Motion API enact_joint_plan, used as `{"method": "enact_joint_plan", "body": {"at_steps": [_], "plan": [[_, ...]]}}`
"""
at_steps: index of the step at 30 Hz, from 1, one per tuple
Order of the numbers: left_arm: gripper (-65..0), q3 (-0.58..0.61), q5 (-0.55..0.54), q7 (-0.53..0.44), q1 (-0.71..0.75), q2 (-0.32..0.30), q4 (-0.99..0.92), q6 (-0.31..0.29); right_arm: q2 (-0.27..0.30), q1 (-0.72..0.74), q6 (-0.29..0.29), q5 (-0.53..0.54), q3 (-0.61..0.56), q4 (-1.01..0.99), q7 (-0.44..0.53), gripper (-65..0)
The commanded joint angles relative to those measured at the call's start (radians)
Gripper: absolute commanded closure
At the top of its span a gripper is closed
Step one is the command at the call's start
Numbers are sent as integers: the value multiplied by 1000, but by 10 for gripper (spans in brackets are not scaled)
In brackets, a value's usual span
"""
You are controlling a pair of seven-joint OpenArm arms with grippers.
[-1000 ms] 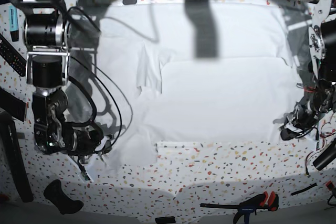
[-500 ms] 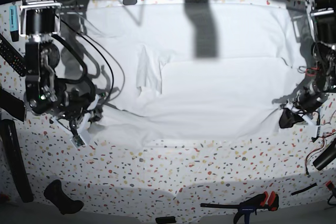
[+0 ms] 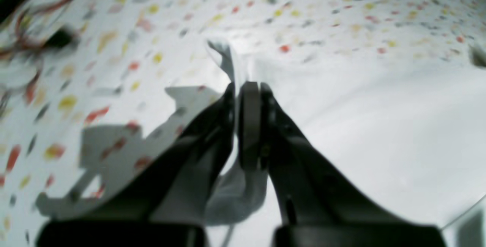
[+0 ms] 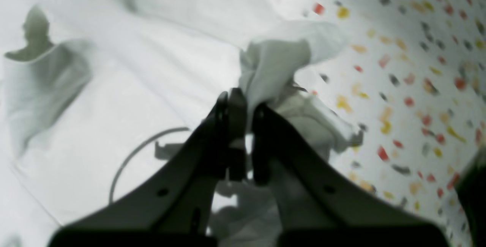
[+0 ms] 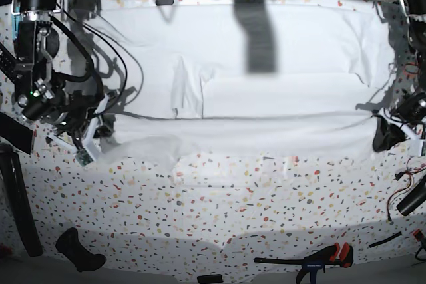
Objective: Fold the T-shirt properly
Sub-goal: 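Pull both side edges with both grippers toward the robot base, then hold the side edges and drag the shirt further toward the robot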
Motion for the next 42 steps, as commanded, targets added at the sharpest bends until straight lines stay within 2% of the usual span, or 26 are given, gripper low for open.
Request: {"method": "enact_joint_plan", "body": {"at_steps": [1, 10, 19, 25, 32, 35, 42], "plan": [[0, -19, -19, -28, -9, -20, 20, -7, 16, 14, 11, 2, 20, 19, 16, 0], [0, -40, -63, -15, 45, -20, 23, -7, 16, -67, 11, 1, 33, 19, 13, 0], [0, -40, -64, 60, 45, -20, 26, -7, 16, -167, 11, -3, 33, 19, 17, 0], [0, -40, -132, 163, 68, -20, 103, -7, 16, -185, 11, -2, 33, 23, 16, 0], [0, -40, -130, 164, 168, -20, 312, -7, 16, -185, 11, -2, 33, 73, 15, 0], [0, -40, -128, 166, 193, -19, 328, -7, 16, -187, 11, -2, 33, 121, 4, 0], [0, -40, -22, 179, 222, -19, 328, 11, 16, -217, 11, -19, 34, 144, -26, 0]]}}
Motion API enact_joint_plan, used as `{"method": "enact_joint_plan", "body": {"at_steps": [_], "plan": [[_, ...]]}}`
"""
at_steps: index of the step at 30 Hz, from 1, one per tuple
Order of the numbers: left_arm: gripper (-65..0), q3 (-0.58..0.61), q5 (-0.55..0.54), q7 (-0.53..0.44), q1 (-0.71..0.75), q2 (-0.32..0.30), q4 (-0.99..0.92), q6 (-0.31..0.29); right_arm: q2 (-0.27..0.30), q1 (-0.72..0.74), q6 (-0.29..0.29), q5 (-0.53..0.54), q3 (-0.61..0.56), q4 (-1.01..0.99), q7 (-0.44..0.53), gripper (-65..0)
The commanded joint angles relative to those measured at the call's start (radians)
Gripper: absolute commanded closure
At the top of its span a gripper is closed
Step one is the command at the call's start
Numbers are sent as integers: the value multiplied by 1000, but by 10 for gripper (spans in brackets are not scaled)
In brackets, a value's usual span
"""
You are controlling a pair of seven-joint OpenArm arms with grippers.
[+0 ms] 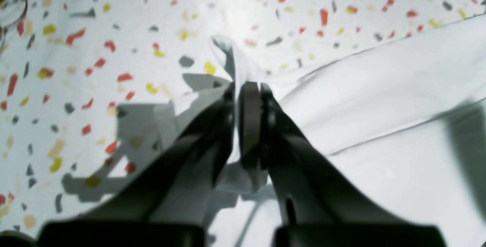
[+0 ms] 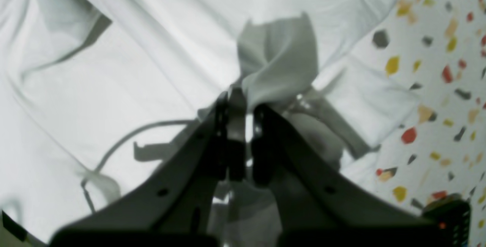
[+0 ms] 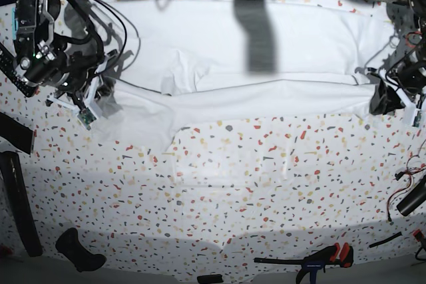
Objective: Fold the T-shirt properly
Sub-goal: 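Hold the side edges and drag the shirt further toward the robot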
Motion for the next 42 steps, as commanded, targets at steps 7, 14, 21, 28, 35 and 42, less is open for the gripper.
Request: {"method": "enact_joint_plan", "body": {"at_steps": [7, 14, 21, 28, 35, 42], "plan": [[0, -8, -30, -18, -12, -19, 17, 2, 16, -34, 9, -43, 8, 2, 22, 0], [0, -8, -31, 3, -13, -19, 17, 2, 16, -34, 9, -42, 8, -1, 23, 0], [0, -8, -30, 4, -12, -19, 17, 2, 16, -34, 9, -42, 8, -1, 13, 0], [0, -7, -30, 7, -2, -14, 17, 2, 16, -40, 9, -42, 8, -1, 10, 0], [0, -7, -30, -5, 2, -14, 17, 2, 13, -25, 9, 29, 8, 45, 11, 0], [0, -7, -30, 0, 4, -14, 17, 2, 13, -10, 9, 135, 8, 104, -71, 0]]}}
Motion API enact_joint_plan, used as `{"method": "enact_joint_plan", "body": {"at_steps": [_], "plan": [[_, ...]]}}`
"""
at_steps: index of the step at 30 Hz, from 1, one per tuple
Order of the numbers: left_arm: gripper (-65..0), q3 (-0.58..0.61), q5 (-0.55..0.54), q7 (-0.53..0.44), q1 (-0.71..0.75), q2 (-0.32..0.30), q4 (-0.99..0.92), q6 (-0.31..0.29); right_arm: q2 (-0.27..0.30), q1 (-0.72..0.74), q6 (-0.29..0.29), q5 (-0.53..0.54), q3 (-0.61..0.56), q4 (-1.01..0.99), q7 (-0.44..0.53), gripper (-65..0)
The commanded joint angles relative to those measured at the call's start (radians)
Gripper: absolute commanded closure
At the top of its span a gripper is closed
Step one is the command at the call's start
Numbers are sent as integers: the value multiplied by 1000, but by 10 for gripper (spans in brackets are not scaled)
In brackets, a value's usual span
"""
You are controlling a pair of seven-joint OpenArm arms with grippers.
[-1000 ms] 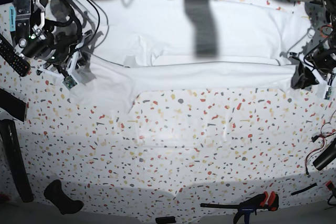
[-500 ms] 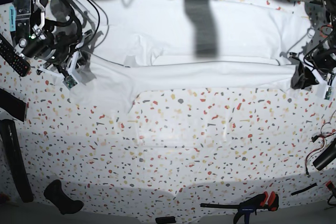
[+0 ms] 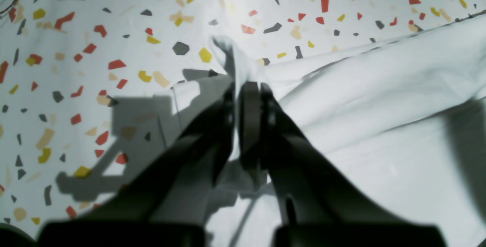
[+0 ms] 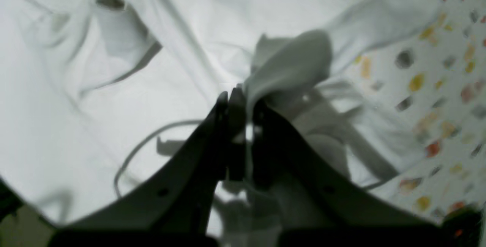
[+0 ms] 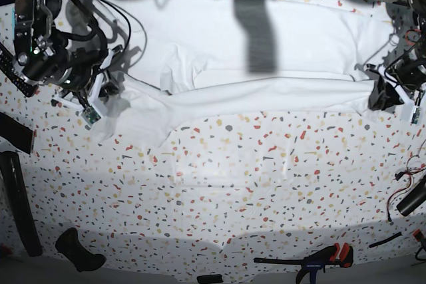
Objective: Fold the T-shirt properly
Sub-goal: 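Hold the side edges and drag the shirt further toward the robot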
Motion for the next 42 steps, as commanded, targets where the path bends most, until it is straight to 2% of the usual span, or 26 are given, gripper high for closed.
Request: {"method": "enact_joint_plan", "body": {"at_steps": [1, 6, 11, 16, 23, 31, 33, 38, 42], "plan": [[0, -7, -11, -23, -9, -17, 17, 1, 14, 10, 9, 30, 8, 31, 2, 0], [0, -7, -11, -23, -9, -17, 17, 1, 14, 10, 9, 111, 8, 92, -100, 0], [0, -7, -11, -22, -9, -17, 17, 1, 14, -22, 9, 68, 8, 93, -143, 0], [0, -8, -12, -23, -9, -17, 24, 1, 14, -99, 9, -12, 8, 84, -75, 0], [0, -8, -11, -21, -9, -18, 92, 1, 11, -123, 5, -39, 8, -42, 33, 0], [0, -8, -10, 117, -8, -18, 148, 0, 11, -123, 5, -60, 8, -89, 48, 0], [0, -8, 20, 121, -8, -17, 148, 0, 11, -123, 1, -62, 8, -89, 48, 0], [0, -8, 202, 74, -8, -18, 148, 1, 12, -123, -35, -179, 8, -89, 48, 0], [0, -8, 217, 74, -3, -17, 148, 1, 11, -123, -35, -190, 8, -89, 48, 0]]}}
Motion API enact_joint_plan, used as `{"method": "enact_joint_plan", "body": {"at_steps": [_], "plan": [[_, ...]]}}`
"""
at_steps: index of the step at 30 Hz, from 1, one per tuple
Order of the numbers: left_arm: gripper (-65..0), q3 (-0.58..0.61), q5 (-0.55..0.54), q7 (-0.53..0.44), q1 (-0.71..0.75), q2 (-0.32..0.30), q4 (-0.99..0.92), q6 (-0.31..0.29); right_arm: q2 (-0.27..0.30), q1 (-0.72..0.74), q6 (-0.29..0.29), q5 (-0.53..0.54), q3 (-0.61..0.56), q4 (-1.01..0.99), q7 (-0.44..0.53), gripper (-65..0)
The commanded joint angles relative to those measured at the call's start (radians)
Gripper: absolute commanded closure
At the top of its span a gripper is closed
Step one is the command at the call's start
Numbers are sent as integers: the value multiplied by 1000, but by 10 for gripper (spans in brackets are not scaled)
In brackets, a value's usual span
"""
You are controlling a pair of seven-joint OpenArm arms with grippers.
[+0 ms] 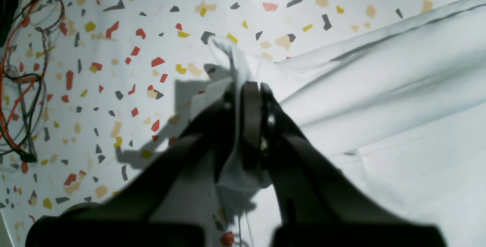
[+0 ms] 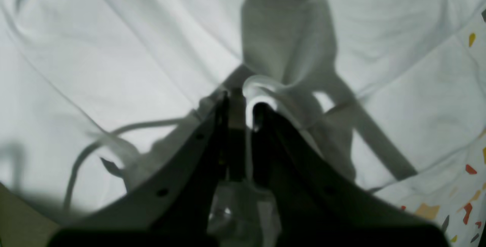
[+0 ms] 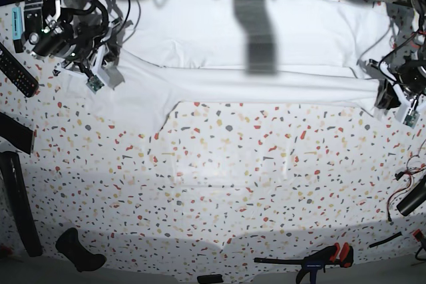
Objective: Fold the T-shirt properly
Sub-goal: 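Hold the side edges and drag the shirt further toward the robot, then lift the right gripper with the fabric and fold it toward the robot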
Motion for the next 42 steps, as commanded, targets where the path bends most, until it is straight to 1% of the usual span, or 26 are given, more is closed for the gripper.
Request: {"method": "enact_joint_plan", "body": {"at_steps": [1, 2, 6, 10, 13, 14, 16, 17, 18, 19, 20, 21, 23, 26, 30, 34, 35, 37, 39, 40, 42], "plan": [[0, -7, 6, -15, -1, -18, 17, 5, 15, 3, -19, -28, 8, 8, -15, 0], [0, -7, 6, -15, 6, -18, 17, 7, 16, 3, -21, -29, 8, 8, -15, 0], [0, -7, 6, -16, 40, -18, 16, 7, 16, 3, -61, -28, 8, 8, -14, 0], [0, -7, -3, -15, 65, -18, 16, 7, 15, 3, -61, -3, 8, 8, -14, 0], [0, -7, -43, -15, 72, -18, 16, 7, 15, 3, -61, 58, 8, 8, -30, 0], [-14, -7, -51, -15, 72, -18, 16, 7, 15, 3, -61, 76, 8, 8, -46, -44], [-143, -7, -51, -16, 72, -18, 16, 8, 15, 3, -61, 89, 8, 8, -63, -192], [-199, -7, -50, -16, 72, -18, 16, 8, 15, 3, -61, 88, 8, 8, -62, -252], [-235, -7, -50, -15, 72, -18, 16, 7, 15, 3, -61, 88, 8, 8, -63, -301], [-247, -7, -50, -15, 72, -18, 16, 7, 15, 3, -61, 89, 8, 8, -63, -335], [-248, -7, -50, -15, 72, -18, 16, 7, 15, 3, -61, 89, 8, 9, -64, -345], [-248, -7, -51, -15, 72, -18, 16, 7, 15, 3, -61, 93, 8, 10, -69, -345], [-248, -7, -64, -15, 72, -18, 16, 7, 16, 3, -56, 145, 8, 17, -80, -345], [-248, -7, -96, -17, 72, -18, 16, 7, 16, 3, 25, 256, 8, 53, -78, -345], [-248, -7, -99, -66, 71, -18, 16, 7, 16, 20, 25, 390, 8, 143, -73, -344], [-248, -6, -116, -83, 72, -18, 16, 7, 18, 87, 25, 452, 8, 211, -71, -344], [-248, -6, -122, -83, 72, -18, 16, 7, 18, 109, 25, 469, 8, 218, -84, -344], [-248, -6, -126, -82, 72, -18, 16, 7, 18, 142, 25, 500, 8, 220, -137, -344], [-248, -6, -126, -83, 72, -18, 16, 7, 18, 153, 25, 495, 8, 220, -166, -344], [-248, -6, -126, -83, 72, -18, 16, 7, 19, 153, 25, 481, 8, 220, -156, -344], [-248, -6, -126, -83, 72, -18, 16, 8, 18, 153, 25, 407, 14, 219, -76, -343]]}}
